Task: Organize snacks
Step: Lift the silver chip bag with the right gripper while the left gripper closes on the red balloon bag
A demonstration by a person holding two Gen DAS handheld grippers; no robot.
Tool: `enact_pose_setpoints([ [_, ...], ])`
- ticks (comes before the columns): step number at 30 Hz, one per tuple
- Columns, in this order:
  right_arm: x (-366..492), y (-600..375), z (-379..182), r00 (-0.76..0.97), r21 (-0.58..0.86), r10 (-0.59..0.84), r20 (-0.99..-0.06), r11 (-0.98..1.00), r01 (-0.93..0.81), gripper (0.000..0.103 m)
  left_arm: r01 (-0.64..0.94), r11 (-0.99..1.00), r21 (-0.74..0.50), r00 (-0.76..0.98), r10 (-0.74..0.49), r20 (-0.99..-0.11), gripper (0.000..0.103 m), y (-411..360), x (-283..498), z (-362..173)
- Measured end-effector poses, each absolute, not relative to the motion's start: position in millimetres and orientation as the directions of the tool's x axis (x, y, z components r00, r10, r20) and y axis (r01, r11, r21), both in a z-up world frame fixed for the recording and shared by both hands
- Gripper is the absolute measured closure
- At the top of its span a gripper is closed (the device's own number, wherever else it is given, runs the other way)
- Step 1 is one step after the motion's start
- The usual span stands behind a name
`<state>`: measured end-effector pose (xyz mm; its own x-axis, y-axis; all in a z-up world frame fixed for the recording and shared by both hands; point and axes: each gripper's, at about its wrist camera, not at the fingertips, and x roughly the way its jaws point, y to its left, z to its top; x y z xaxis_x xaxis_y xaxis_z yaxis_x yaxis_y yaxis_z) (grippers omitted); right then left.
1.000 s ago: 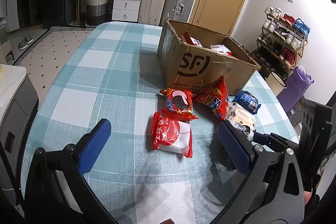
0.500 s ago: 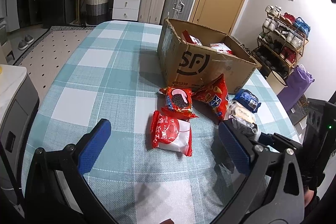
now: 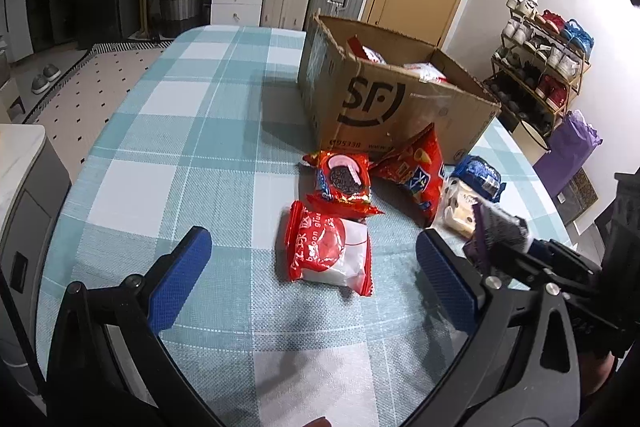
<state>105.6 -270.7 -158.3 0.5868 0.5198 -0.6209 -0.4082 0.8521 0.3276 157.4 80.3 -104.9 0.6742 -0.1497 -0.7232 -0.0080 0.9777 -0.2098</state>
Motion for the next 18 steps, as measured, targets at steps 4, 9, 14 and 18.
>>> enact_pose_setpoints([
  [4,102,-274,-156,0.593,0.327,0.526,-0.609,0.848,-0.417,0.058,0.001,0.978,-0.21,0.652,-0.159,-0.741,0.001,77,163,-113],
  [9,99,-276,-154,0.601,0.323,0.528,-0.6,0.847,-0.422,0.058,0.017,0.98,-0.197,0.629,-0.164,-0.76,0.001,68,172,-123],
  [14,99,-280,-153,0.606,0.327,0.526,-0.597,0.849,-0.415,0.058,0.023,0.982,-0.185,0.615,-0.16,-0.772,0.001,63,179,-132],
  [18,99,-285,-154,0.609,0.334,0.523,-0.596,0.851,-0.405,0.058,0.022,0.985,-0.173,0.602,-0.151,-0.784,0.001,61,187,-139],
])
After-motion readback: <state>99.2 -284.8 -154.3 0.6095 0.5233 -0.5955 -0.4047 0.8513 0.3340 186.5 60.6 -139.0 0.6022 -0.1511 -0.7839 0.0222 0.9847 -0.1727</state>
